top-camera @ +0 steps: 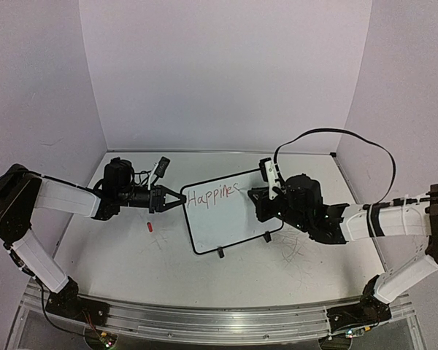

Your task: Write a sentence on the whiteboard

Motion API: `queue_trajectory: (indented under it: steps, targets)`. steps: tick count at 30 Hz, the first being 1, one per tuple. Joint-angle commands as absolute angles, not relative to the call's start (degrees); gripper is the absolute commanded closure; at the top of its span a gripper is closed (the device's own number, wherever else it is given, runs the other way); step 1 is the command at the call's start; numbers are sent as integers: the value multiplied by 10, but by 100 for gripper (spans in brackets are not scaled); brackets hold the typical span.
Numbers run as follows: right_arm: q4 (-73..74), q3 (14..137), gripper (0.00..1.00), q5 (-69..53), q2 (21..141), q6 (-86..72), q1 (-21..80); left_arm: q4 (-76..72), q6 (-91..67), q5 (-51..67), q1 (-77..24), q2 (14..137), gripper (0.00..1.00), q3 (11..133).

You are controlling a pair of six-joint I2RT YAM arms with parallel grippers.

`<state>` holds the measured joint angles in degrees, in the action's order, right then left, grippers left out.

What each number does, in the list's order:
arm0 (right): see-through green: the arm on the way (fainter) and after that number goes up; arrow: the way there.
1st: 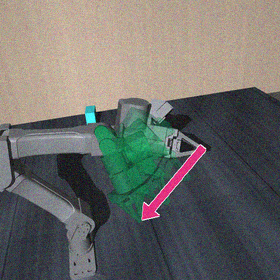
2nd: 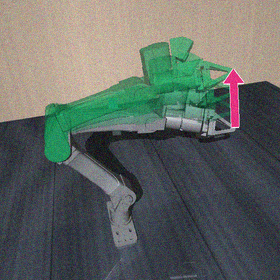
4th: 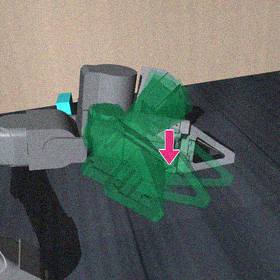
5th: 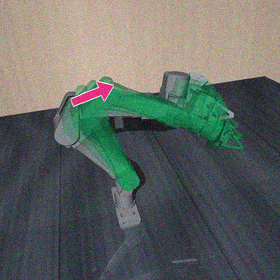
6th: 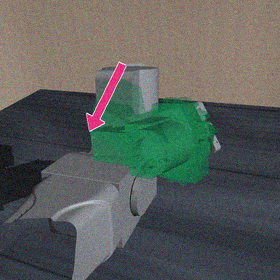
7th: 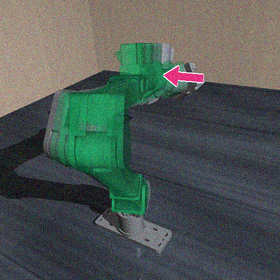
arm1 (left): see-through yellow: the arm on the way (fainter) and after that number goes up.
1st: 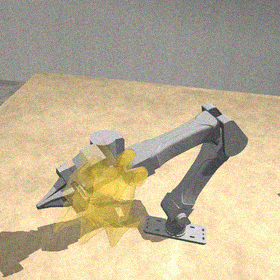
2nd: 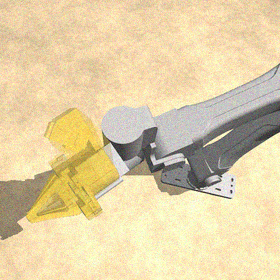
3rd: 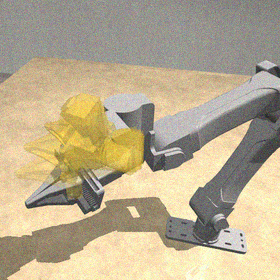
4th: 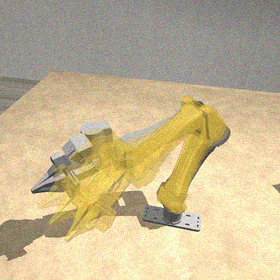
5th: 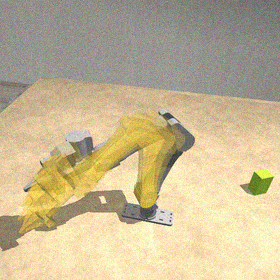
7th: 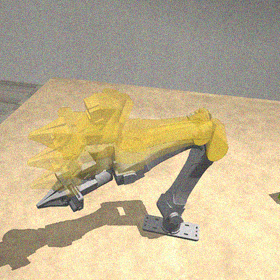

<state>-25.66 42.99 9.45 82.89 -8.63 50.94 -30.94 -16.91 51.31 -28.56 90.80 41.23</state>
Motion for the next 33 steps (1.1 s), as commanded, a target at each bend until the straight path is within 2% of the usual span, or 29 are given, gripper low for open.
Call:
queue_trajectory:
  steps: [1, 33]
  targets:
    - [-247, 423, 100, 118, 812, -93, 510, -291, -162, 533, -287, 903, 100, 432]
    - [-258, 454, 100, 90, 855, -106, 520, -289, -162, 532, -287, 901, 100, 432]
